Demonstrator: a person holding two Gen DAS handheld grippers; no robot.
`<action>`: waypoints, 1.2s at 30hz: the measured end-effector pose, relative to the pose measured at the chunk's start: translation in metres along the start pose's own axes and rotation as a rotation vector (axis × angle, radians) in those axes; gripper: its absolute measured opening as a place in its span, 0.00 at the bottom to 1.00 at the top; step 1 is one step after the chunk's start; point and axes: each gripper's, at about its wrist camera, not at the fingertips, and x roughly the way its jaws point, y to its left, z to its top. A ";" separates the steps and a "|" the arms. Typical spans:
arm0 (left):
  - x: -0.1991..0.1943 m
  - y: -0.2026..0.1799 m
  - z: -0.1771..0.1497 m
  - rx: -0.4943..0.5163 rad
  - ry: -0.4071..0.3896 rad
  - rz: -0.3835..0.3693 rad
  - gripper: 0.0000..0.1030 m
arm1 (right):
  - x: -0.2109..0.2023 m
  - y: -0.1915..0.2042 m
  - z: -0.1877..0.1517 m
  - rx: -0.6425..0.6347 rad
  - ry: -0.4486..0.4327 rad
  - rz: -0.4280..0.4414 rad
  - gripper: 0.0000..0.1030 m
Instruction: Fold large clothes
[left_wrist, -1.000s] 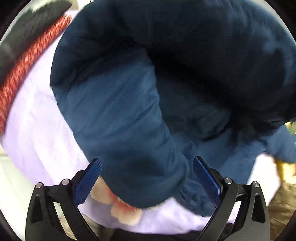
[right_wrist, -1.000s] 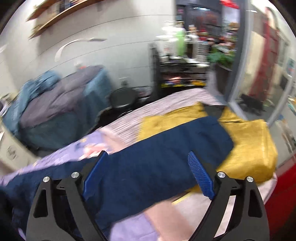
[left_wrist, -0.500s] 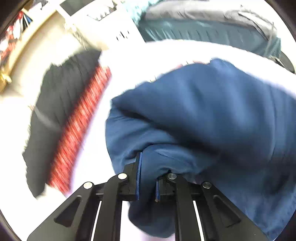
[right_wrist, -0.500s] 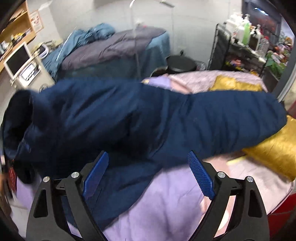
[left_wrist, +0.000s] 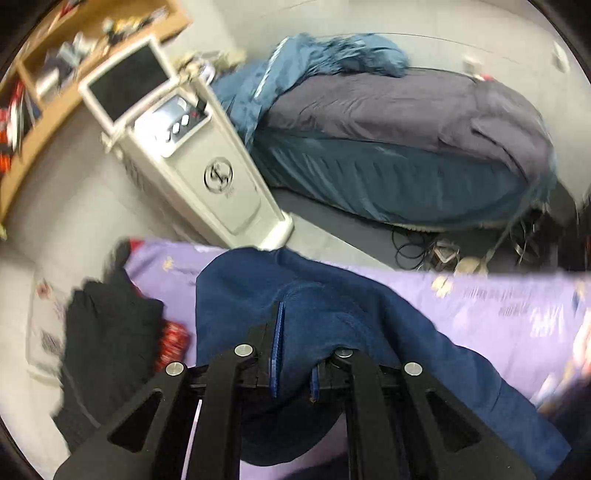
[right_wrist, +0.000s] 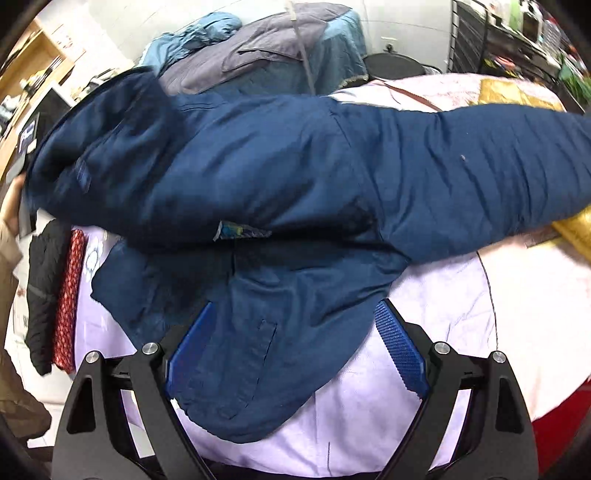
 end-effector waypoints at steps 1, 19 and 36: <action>0.004 -0.009 0.004 0.013 0.013 0.013 0.13 | 0.000 -0.003 0.001 0.014 0.002 -0.005 0.84; 0.052 0.059 -0.184 0.202 0.178 -0.355 0.94 | 0.075 -0.047 -0.054 0.236 0.325 0.137 0.84; 0.086 0.036 -0.276 0.215 0.348 -0.473 0.61 | 0.138 0.018 -0.131 0.146 0.588 0.274 0.73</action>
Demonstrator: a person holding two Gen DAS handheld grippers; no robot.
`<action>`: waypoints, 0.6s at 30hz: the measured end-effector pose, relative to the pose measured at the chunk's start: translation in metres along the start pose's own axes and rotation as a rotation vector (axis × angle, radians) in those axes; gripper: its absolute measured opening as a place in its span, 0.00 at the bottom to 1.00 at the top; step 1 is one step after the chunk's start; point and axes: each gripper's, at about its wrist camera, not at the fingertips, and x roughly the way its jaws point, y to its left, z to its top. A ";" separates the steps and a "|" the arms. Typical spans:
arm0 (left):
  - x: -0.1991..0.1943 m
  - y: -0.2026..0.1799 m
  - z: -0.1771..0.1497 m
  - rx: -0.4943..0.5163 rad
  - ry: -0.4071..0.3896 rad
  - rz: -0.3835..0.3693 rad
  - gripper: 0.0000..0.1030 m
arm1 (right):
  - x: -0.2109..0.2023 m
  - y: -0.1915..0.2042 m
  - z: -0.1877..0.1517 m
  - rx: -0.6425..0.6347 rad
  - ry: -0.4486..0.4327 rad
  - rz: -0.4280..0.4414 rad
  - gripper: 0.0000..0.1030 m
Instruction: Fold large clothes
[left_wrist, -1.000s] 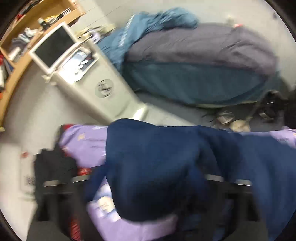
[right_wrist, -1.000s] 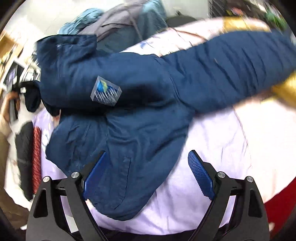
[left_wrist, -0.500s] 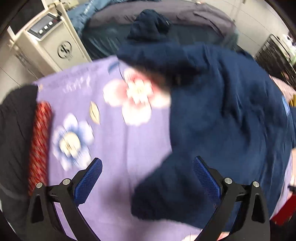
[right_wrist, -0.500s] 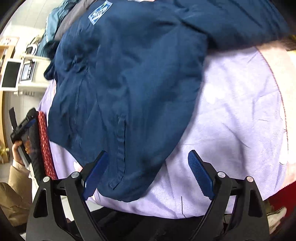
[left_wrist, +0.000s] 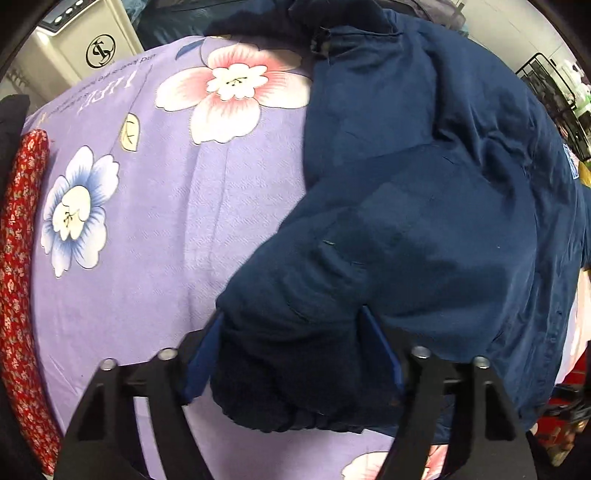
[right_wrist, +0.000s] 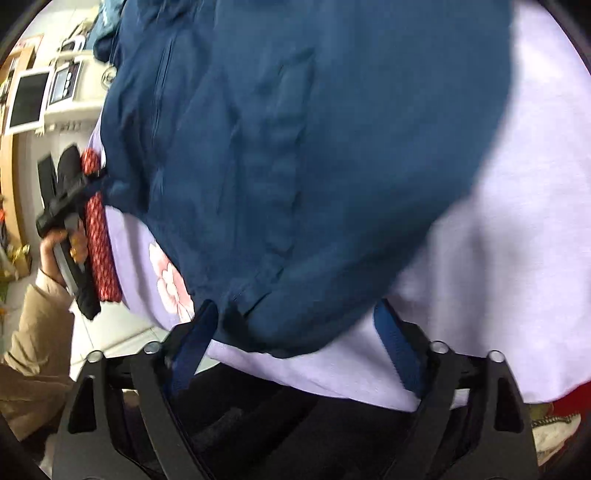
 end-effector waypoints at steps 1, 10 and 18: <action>0.000 -0.003 -0.001 0.010 0.005 -0.003 0.54 | 0.005 0.002 -0.001 0.000 -0.005 -0.009 0.63; -0.052 -0.033 -0.039 0.193 0.031 -0.099 0.22 | -0.057 0.009 -0.024 0.011 -0.192 0.110 0.11; -0.091 -0.074 -0.139 0.242 0.091 -0.182 0.19 | -0.160 -0.006 -0.071 -0.071 -0.192 -0.046 0.11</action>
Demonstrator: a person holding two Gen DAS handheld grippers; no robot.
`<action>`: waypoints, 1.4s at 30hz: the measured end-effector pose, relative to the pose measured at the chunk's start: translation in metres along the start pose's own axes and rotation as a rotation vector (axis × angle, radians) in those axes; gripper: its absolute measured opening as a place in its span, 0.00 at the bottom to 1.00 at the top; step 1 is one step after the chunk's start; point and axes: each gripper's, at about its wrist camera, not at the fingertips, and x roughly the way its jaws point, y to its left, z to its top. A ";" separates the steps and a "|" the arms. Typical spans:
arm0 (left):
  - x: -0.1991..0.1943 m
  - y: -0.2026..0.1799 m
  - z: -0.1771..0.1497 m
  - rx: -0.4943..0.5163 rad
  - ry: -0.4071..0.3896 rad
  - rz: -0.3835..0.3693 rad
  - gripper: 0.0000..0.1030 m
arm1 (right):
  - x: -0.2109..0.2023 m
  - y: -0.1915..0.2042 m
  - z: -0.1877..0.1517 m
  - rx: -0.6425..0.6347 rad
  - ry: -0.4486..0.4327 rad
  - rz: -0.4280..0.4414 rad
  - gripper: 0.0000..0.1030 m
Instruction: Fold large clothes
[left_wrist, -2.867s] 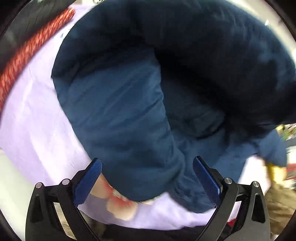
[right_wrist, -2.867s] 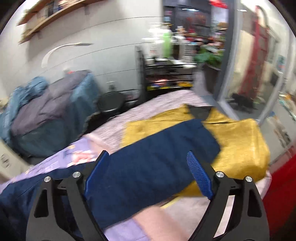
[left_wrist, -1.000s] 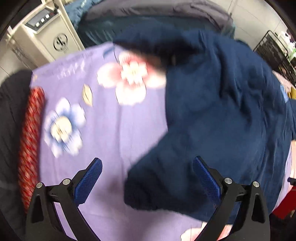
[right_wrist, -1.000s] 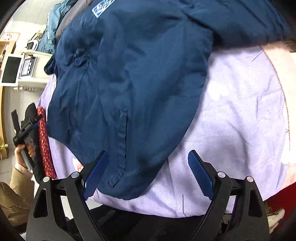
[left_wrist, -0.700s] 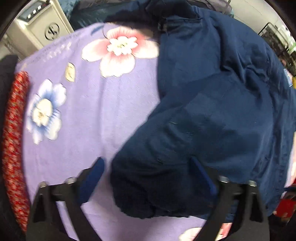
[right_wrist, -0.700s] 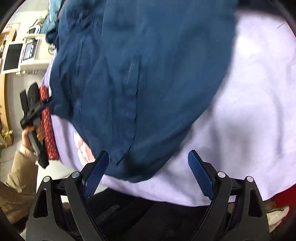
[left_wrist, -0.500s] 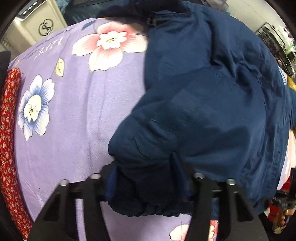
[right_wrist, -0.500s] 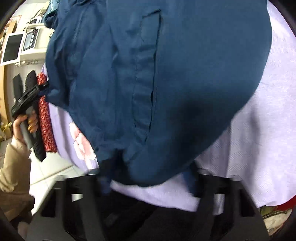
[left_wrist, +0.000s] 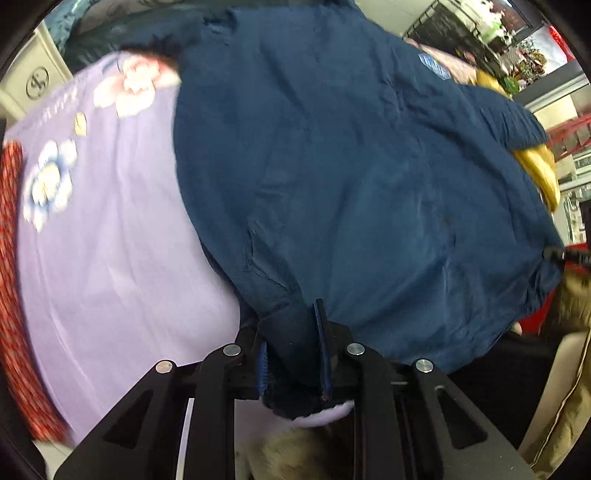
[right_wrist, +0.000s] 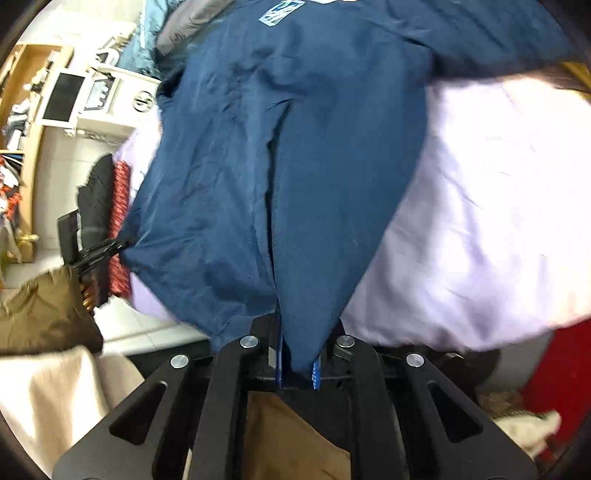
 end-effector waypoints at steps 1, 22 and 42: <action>0.006 -0.007 -0.010 0.009 0.015 0.010 0.19 | -0.002 -0.004 -0.005 -0.003 0.019 -0.020 0.11; 0.006 0.043 0.001 -0.280 -0.066 0.181 0.70 | 0.040 -0.057 0.018 -0.018 0.182 -0.226 0.52; 0.029 0.038 0.324 0.034 -0.166 0.752 0.80 | 0.047 0.018 0.144 -0.109 -0.043 -0.288 0.52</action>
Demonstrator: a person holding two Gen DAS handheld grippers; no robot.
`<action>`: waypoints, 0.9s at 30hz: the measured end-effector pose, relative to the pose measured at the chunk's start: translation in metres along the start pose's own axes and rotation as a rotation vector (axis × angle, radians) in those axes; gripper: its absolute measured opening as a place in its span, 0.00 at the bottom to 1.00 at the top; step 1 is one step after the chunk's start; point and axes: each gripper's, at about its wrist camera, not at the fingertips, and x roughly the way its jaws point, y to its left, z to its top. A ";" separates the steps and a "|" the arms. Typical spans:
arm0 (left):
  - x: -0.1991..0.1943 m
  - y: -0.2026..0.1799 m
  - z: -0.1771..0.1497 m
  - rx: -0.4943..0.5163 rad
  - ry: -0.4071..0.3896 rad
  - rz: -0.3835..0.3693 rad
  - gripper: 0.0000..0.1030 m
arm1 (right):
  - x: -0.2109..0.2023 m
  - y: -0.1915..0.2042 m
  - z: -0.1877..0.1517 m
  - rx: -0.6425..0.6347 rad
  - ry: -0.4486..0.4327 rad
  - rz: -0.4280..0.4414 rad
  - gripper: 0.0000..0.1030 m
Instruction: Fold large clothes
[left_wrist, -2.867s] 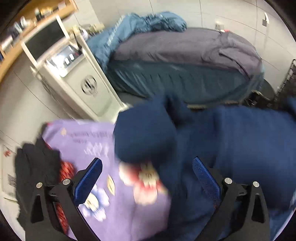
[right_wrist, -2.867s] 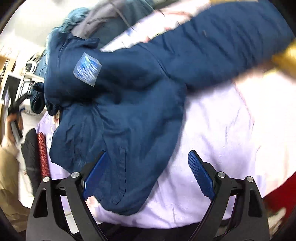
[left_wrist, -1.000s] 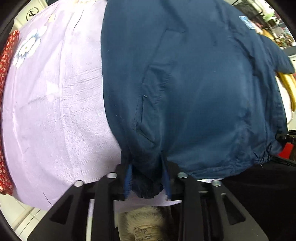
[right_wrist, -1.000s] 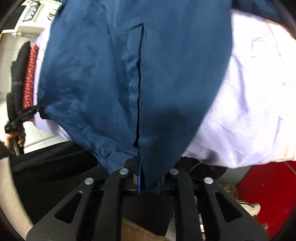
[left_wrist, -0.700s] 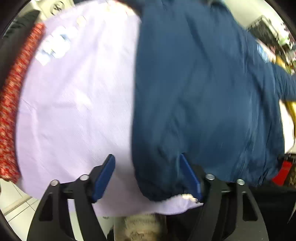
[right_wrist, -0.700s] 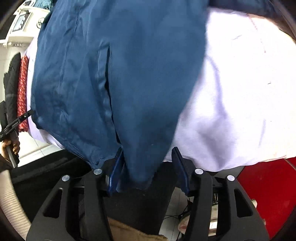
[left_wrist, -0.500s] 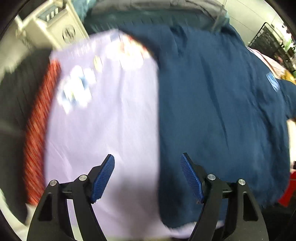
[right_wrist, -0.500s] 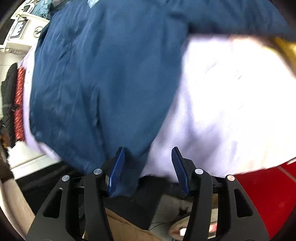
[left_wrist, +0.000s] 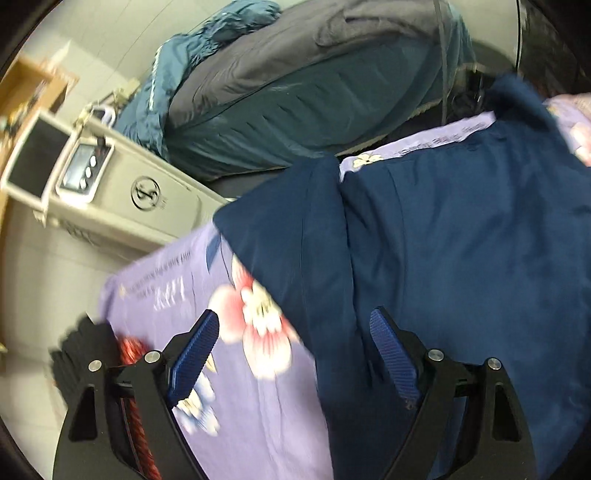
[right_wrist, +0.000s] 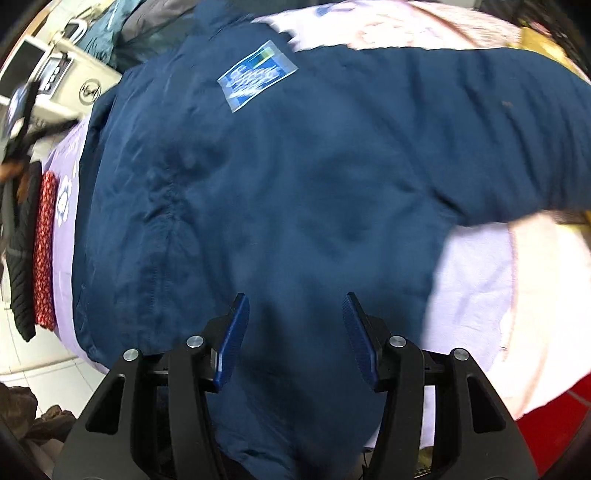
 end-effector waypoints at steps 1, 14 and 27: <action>0.012 -0.004 0.005 0.018 0.009 0.046 0.80 | 0.006 0.009 0.000 -0.008 0.012 0.013 0.52; 0.113 -0.008 0.065 0.010 0.299 0.157 0.29 | 0.022 0.001 -0.030 0.101 0.083 0.025 0.52; -0.019 0.154 -0.123 -0.895 -0.032 -0.120 0.09 | 0.029 0.031 -0.019 0.013 0.067 0.046 0.52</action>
